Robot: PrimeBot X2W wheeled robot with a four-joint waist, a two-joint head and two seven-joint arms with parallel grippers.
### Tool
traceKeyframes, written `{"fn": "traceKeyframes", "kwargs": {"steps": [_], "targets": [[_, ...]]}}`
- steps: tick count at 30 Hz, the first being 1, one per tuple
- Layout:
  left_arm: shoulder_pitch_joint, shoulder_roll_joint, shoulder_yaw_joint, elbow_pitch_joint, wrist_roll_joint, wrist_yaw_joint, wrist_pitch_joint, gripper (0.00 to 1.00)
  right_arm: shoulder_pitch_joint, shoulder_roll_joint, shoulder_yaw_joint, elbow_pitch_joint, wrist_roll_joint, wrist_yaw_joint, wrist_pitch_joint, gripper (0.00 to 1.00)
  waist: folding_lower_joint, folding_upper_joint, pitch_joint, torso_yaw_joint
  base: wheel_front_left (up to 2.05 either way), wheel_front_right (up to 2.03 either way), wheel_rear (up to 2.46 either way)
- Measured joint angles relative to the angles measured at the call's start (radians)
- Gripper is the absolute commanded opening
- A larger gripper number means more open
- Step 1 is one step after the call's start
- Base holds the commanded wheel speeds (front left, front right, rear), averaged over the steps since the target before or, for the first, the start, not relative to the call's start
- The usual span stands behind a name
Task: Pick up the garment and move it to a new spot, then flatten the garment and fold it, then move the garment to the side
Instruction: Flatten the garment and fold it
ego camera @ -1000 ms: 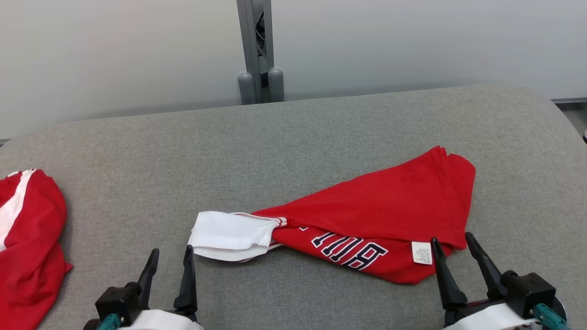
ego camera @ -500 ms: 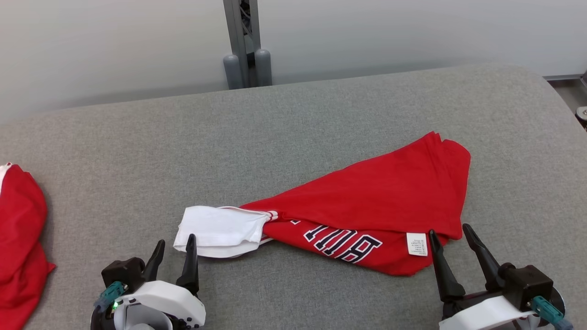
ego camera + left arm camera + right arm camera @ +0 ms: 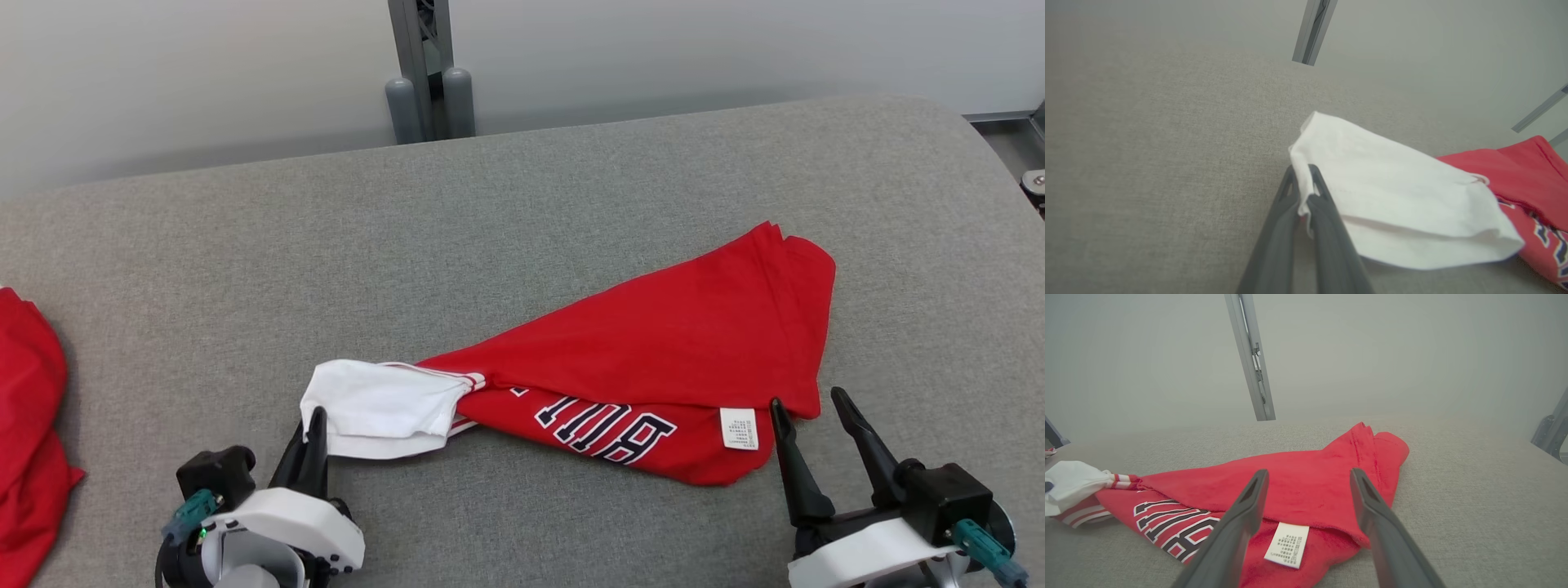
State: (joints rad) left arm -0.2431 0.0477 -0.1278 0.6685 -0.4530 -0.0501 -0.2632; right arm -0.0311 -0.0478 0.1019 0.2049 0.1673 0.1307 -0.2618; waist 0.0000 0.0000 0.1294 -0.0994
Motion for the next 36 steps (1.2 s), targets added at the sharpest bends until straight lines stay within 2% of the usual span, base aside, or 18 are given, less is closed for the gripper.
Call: {"fn": "traceKeyframes", "kwargs": {"steps": [9, 13, 14, 15, 16, 17, 30, 31, 33, 34, 36], "targets": [[0.14, 0.0, 0.032, -0.187, 0.032, 0.018, 0.0, 0.0, 0.016, 0.0, -0.061, 0.052, 0.012, 0.0, 0.0, 1.0, 0.0, 0.0, 0.003, 0.02, 0.0, 0.0, 0.0], [0.165, 0.0, 0.032, -0.199, 0.019, 0.013, 0.018, 0.0, 0.013, 0.0, -0.065, 0.079, 0.013, 0.0, 0.0, 1.0, 0.0, 0.0, 0.006, 0.031, 0.0, 0.0, 0.0], [0.165, 0.002, 0.031, -0.2, 0.017, 0.012, 0.03, 0.11, 0.009, 0.0, -0.065, 0.081, 0.013, 0.0, 0.0, 1.0, 0.0, 0.0, 0.007, 0.032, 0.0, 0.0, 0.0], [0.165, 0.003, 0.03, -0.202, 0.013, 0.012, 0.039, 0.4, 0.005, 0.0, -0.063, 0.083, 0.013, 0.0, 0.0, 1.0, 0.0, 0.0, 0.009, 0.033, 0.0, 0.0, 0.0], [0.165, 0.003, 0.03, -0.208, 0.009, 0.012, 0.047, 0.79, 0.003, 0.0, -0.062, 0.084, 0.016, 0.0, 0.0, 1.0, 0.0, 0.0, 0.01, 0.033, 0.0, 0.0, 0.0], [0.166, 0.002, 0.029, -0.218, 0.009, 0.013, 0.052, 1.0, -0.001, 0.0, -0.062, 0.084, 0.018, 0.0, 0.0, 1.0, 0.0, 0.0, 0.012, 0.034, 0.0, 0.0, 0.0], [0.261, 0.002, -0.002, -0.401, -0.009, 0.088, 0.13, 1.0, -0.011, 0.0, -0.073, 0.079, 0.021, 0.0, 0.0, 1.0, 0.0, 0.0, 0.034, 0.032, 0.0, 0.0, 0.0], [0.261, 0.002, -0.002, -0.414, -0.009, 0.095, 0.13, 0.81, -0.011, 0.0, -0.074, 0.079, 0.021, 0.0, 0.0, 1.0, 0.0, 0.0, 0.035, 0.033, 0.0, 0.0, 0.0], [0.264, 0.002, 0.0, -0.437, -0.008, 0.11, 0.129, 0.1, -0.011, 0.0, -0.075, 0.079, 0.02, 0.0, 0.0, 1.0, 0.0, 0.0, 0.036, 0.035, 0.0, 0.0, 0.0], [0.267, 0.003, 0.0, -0.446, -0.007, 0.115, 0.132, 0.0, -0.011, 0.0, -0.074, 0.079, 0.02, 0.0, 0.0, 1.0, 0.0, 0.0, 0.036, 0.036, 0.0, 0.0, 0.0], [0.272, 0.005, 0.0, -0.453, -0.005, 0.123, 0.14, 0.0, -0.012, 0.0, -0.073, 0.079, 0.02, 0.0, 0.0, 1.0, 0.0, 0.0, 0.036, 0.037, 0.0, 0.0, 0.0]]}}
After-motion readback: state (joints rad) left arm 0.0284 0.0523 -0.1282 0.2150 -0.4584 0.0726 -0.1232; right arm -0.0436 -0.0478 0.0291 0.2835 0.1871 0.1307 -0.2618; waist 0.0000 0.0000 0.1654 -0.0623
